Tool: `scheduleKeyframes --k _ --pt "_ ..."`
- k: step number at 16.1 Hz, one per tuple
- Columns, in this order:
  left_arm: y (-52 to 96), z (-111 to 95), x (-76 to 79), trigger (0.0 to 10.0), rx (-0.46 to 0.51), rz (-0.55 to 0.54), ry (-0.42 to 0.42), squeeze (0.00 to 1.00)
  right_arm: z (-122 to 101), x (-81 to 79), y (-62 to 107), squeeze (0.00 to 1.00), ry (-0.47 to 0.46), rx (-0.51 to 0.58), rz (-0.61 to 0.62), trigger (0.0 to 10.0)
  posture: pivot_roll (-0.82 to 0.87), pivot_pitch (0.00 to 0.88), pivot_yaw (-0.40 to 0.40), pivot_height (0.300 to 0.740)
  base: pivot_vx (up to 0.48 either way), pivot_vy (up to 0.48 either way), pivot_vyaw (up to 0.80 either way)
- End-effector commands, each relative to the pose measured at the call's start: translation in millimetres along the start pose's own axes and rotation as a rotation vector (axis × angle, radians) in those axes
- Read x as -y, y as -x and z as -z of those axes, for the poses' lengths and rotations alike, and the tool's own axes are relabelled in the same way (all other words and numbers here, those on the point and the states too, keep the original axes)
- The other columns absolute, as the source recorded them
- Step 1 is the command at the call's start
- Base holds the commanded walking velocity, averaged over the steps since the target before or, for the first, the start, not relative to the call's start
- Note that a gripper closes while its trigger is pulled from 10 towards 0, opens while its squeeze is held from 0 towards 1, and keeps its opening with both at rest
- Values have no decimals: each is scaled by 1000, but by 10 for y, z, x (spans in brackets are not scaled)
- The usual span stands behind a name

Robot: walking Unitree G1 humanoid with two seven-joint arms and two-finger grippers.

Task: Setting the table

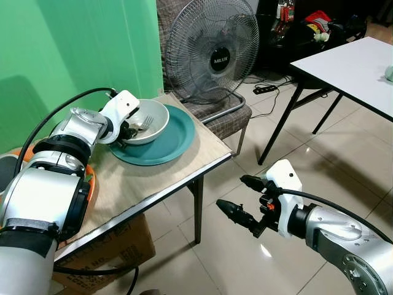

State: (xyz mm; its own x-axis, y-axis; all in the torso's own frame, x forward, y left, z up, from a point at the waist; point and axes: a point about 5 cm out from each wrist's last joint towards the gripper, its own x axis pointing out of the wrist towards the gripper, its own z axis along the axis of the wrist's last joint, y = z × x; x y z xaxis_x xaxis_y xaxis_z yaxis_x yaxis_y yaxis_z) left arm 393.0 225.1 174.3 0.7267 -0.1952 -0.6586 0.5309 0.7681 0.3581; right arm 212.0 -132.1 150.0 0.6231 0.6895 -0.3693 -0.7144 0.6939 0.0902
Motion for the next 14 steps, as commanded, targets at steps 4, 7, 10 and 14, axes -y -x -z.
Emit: scheduleKeyframes --k 4,7,10,14 --pt "-20 86 31 10000 -36 25 9 0 -32 -44 25 0 18 7 -24 10000 -89 0 35 740 0 0 0" --pt "-22 95 36 1686 -40 30 12 0 -32 -44 25 0 20 5 -27 10000 -88 0 33 740 0 0 0" --pt "-27 129 43 0 -52 34 22 0 -28 -54 24 0 19 3 -33 10000 -92 0 38 740 0 0 0" --pt "-33 187 50 0 -75 36 24 0 -24 -65 25 0 18 1 -37 10000 -96 0 41 740 0 0 0"
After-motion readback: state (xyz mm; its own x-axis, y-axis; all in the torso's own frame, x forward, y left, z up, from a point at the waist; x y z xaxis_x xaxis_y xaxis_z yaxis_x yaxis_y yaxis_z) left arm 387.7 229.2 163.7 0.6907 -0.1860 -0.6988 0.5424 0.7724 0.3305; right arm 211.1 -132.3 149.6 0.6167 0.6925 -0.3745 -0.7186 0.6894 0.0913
